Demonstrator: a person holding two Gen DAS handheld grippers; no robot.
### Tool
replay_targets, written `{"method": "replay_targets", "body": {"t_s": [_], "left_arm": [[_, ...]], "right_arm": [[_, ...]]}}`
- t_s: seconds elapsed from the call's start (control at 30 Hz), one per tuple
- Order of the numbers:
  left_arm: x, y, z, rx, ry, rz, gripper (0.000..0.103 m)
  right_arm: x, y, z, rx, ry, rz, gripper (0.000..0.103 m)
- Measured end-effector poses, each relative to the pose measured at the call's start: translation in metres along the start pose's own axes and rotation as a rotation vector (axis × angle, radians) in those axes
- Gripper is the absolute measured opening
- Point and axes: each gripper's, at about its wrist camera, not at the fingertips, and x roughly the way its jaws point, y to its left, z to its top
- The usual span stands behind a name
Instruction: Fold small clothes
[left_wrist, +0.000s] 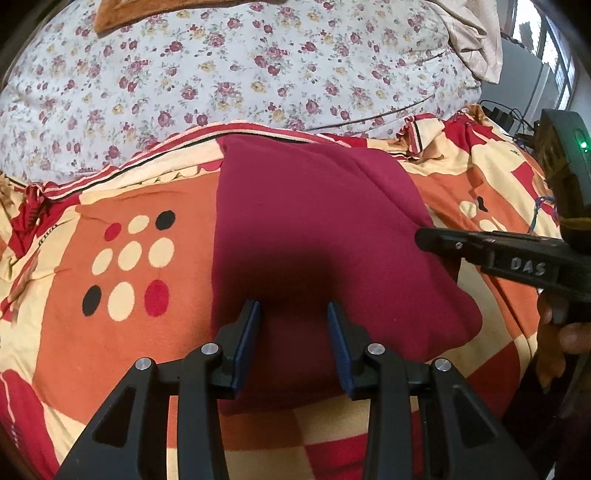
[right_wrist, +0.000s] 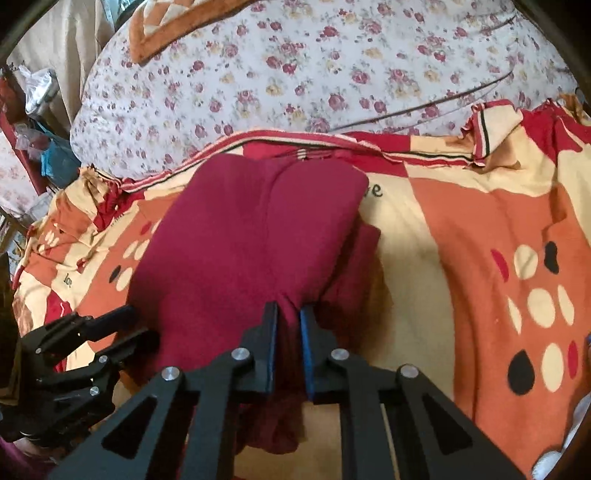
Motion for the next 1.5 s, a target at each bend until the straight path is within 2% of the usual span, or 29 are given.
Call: {"method": "replay_targets", "body": {"t_s": [0.03, 0.2, 0.3, 0.33, 0.37, 0.4, 0.5, 0.6, 0.73, 0.83, 0.93, 1.0, 1.13, 1.27, 1.37, 1.47, 1.5], "left_arm": [[-0.001, 0.001, 0.002, -0.004, 0.001, -0.001, 0.016], [0.003, 0.002, 0.006, -0.012, 0.001, 0.001, 0.016], [0.005, -0.001, 0.005, 0.001, 0.002, 0.013, 0.016], [0.005, -0.001, 0.005, 0.005, 0.002, 0.016, 0.016], [0.006, -0.002, 0.004, 0.007, 0.002, 0.016, 0.016], [0.006, -0.001, 0.004, 0.007, 0.002, 0.015, 0.016], [0.005, 0.001, 0.004, 0.001, 0.004, 0.0, 0.016], [0.006, 0.0, 0.003, 0.0, -0.001, -0.01, 0.018], [0.008, -0.003, 0.002, 0.009, -0.006, 0.0, 0.02], [0.007, -0.001, 0.002, 0.003, -0.003, -0.003, 0.02], [0.007, 0.004, 0.002, -0.022, -0.002, -0.021, 0.02], [0.007, 0.005, 0.001, -0.031, -0.002, -0.026, 0.02], [0.006, 0.005, 0.001, -0.034, -0.001, -0.028, 0.02], [0.002, 0.012, 0.004, -0.067, 0.006, -0.079, 0.02], [0.0, 0.025, 0.01, -0.122, 0.018, -0.141, 0.02], [0.001, 0.037, 0.016, -0.177, 0.022, -0.198, 0.021], [0.002, 0.041, 0.019, -0.195, 0.022, -0.217, 0.022]], "right_arm": [[-0.003, -0.001, 0.001, 0.01, -0.001, 0.005, 0.021], [-0.018, -0.003, 0.016, 0.054, -0.08, -0.015, 0.062], [0.0, -0.015, 0.033, 0.148, -0.073, -0.014, 0.063], [0.008, -0.018, 0.036, 0.168, -0.064, -0.008, 0.062], [0.017, -0.021, 0.04, 0.18, -0.05, 0.006, 0.052], [0.026, -0.022, 0.043, 0.173, -0.038, 0.021, 0.026], [0.029, -0.015, 0.043, 0.096, -0.057, -0.025, 0.01], [0.016, -0.017, 0.038, 0.08, -0.084, -0.043, 0.009], [0.028, -0.023, 0.028, 0.083, -0.058, -0.082, 0.009], [0.023, -0.023, 0.03, 0.092, -0.062, -0.075, 0.011], [0.005, -0.02, 0.028, 0.114, -0.083, -0.066, 0.025], [-0.006, -0.014, 0.023, 0.111, -0.097, -0.04, 0.038], [-0.01, -0.003, 0.007, 0.082, -0.07, -0.022, 0.041], [0.005, -0.006, -0.009, 0.082, -0.037, -0.055, 0.042], [0.0, -0.013, -0.011, 0.118, -0.054, -0.058, 0.063], [-0.004, -0.018, -0.011, 0.134, -0.071, -0.032, 0.068], [-0.004, -0.02, -0.01, 0.15, -0.071, -0.012, 0.074]]}}
